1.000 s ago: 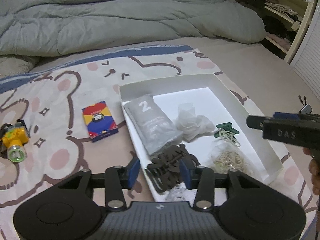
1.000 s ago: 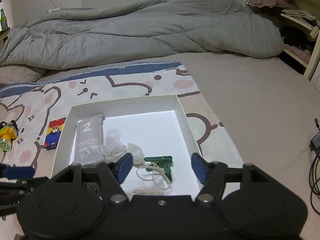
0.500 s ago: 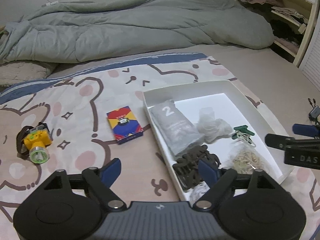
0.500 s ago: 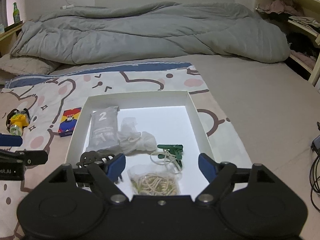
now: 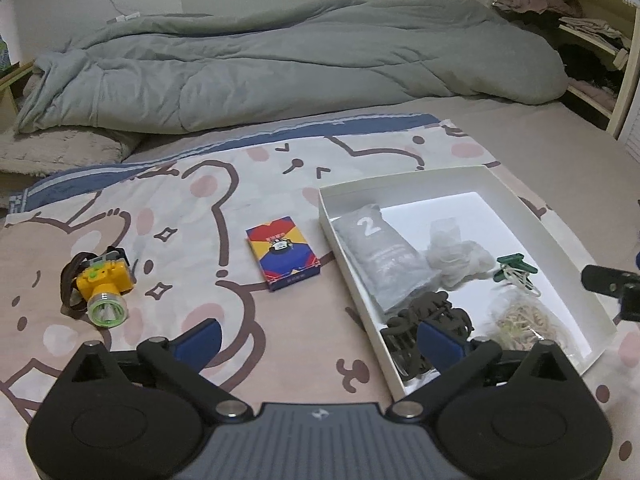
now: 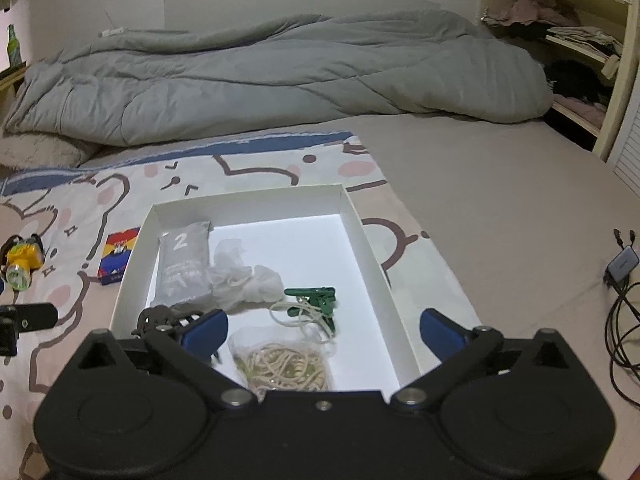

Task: Organize objects
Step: 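Withdraw both open tools from the tray toward the headlamp and card box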

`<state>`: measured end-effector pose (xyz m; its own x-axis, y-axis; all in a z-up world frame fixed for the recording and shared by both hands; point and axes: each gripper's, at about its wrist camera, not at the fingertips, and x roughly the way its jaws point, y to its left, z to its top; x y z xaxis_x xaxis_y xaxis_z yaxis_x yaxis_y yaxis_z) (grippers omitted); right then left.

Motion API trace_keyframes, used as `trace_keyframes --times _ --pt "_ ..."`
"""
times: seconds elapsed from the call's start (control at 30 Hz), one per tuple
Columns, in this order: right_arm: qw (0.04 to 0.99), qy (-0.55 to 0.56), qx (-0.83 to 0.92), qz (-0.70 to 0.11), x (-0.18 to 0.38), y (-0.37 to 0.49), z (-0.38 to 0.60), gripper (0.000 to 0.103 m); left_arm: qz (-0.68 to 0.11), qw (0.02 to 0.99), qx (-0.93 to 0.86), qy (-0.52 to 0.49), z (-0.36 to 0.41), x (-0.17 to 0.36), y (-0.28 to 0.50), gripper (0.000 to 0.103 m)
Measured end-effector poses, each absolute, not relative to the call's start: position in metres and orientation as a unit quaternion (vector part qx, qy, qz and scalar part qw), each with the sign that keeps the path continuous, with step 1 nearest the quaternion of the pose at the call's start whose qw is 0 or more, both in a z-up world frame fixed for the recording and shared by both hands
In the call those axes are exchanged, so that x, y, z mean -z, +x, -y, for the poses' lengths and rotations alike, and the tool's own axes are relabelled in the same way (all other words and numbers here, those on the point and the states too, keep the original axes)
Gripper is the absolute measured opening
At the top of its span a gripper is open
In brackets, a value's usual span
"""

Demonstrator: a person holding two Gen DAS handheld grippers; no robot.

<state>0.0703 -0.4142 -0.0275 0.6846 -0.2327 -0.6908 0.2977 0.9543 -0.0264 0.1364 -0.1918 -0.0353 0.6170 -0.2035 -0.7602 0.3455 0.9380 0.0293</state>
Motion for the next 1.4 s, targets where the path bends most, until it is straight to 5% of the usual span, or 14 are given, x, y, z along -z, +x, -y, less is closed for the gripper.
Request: trace_keyframes --times 1.4 --pt "0.924 0.025 0.093 -0.370 0.017 0.127 0.313 0.103 -0.399 0.916 0.004 0.038 0.041 0.018 0.165 0.103"
